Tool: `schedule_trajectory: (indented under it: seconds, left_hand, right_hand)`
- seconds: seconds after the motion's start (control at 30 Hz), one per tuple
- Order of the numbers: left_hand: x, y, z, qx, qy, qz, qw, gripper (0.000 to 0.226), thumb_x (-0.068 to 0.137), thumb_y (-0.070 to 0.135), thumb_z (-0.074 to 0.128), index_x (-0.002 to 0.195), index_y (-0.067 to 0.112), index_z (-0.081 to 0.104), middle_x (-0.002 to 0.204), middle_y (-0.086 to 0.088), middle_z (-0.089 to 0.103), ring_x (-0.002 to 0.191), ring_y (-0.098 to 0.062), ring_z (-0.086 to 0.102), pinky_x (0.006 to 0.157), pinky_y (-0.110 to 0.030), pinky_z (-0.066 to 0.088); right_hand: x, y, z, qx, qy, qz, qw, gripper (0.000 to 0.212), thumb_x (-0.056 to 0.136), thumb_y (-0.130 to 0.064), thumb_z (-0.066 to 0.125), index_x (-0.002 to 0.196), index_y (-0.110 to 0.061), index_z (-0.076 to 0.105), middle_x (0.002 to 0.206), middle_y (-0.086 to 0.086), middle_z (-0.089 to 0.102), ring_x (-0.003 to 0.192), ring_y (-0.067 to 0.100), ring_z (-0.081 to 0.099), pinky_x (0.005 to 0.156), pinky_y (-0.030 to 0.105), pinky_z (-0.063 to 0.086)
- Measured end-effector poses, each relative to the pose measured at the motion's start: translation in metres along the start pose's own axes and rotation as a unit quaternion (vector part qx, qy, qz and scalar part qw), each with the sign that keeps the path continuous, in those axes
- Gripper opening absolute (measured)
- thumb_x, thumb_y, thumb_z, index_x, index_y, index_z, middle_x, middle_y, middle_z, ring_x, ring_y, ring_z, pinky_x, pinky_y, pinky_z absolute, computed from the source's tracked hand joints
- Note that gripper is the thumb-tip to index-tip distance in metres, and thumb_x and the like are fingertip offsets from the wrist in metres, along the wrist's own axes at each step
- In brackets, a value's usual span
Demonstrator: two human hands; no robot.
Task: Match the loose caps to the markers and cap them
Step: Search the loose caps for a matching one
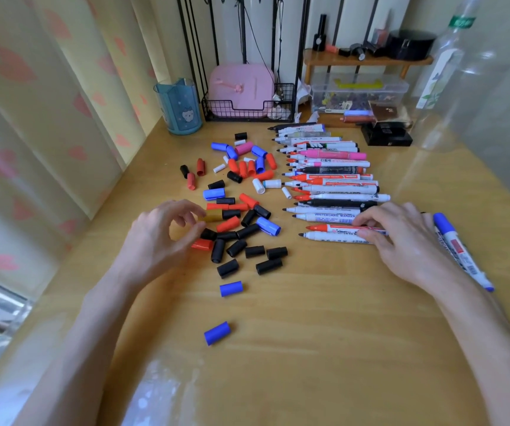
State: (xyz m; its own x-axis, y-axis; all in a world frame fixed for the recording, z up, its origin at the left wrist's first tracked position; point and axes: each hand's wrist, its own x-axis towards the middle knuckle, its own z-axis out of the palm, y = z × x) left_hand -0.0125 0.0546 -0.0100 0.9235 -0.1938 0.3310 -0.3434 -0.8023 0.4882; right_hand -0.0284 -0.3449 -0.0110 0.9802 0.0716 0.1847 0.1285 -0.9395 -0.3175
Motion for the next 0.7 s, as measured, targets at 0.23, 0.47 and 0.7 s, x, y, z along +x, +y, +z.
schedule_trajectory:
  seconds: [0.23, 0.47, 0.7]
  left_hand:
    - [-0.003, -0.020, -0.013, -0.027, -0.113, 0.008, 0.993, 0.037, 0.072, 0.061, 0.077, 0.097, 0.034, 0.075, 0.095, 0.015, 0.069, 0.094, -0.008, 0.061, 0.079, -0.027, 0.049]
    - [-0.003, -0.022, -0.010, -0.013, -0.108, 0.013, 0.994, 0.029, 0.077, 0.058, 0.073, 0.094, 0.035, 0.075, 0.095, 0.016, 0.065, 0.091, -0.006, 0.059, 0.071, -0.022, 0.042]
    - [-0.002, -0.011, -0.008, -0.047, -0.060, 0.054, 0.996, 0.022, 0.085, 0.050, 0.073, 0.097, 0.032, 0.073, 0.090, 0.014, 0.066, 0.086, -0.013, 0.061, 0.067, -0.021, 0.043]
  right_hand:
    - [-0.002, -0.001, -0.001, 0.005, -0.007, -0.010, 1.000, 0.011, 0.100, -0.028, 0.064, 0.108, -0.035, 0.060, 0.104, -0.017, 0.060, 0.102, 0.011, 0.041, 0.082, 0.036, 0.022]
    - [-0.002, -0.002, -0.003, 0.007, -0.010, -0.014, 1.000, 0.014, 0.098, -0.026, 0.069, 0.107, -0.034, 0.063, 0.106, -0.018, 0.056, 0.104, 0.013, 0.041, 0.080, 0.035, 0.019]
    - [-0.002, -0.004, -0.003, 0.063, 0.012, -0.017, 0.998, 0.027, 0.091, -0.017, 0.077, 0.098, -0.038, 0.061, 0.095, -0.019, 0.062, 0.097, 0.012, 0.055, 0.085, 0.037, 0.026]
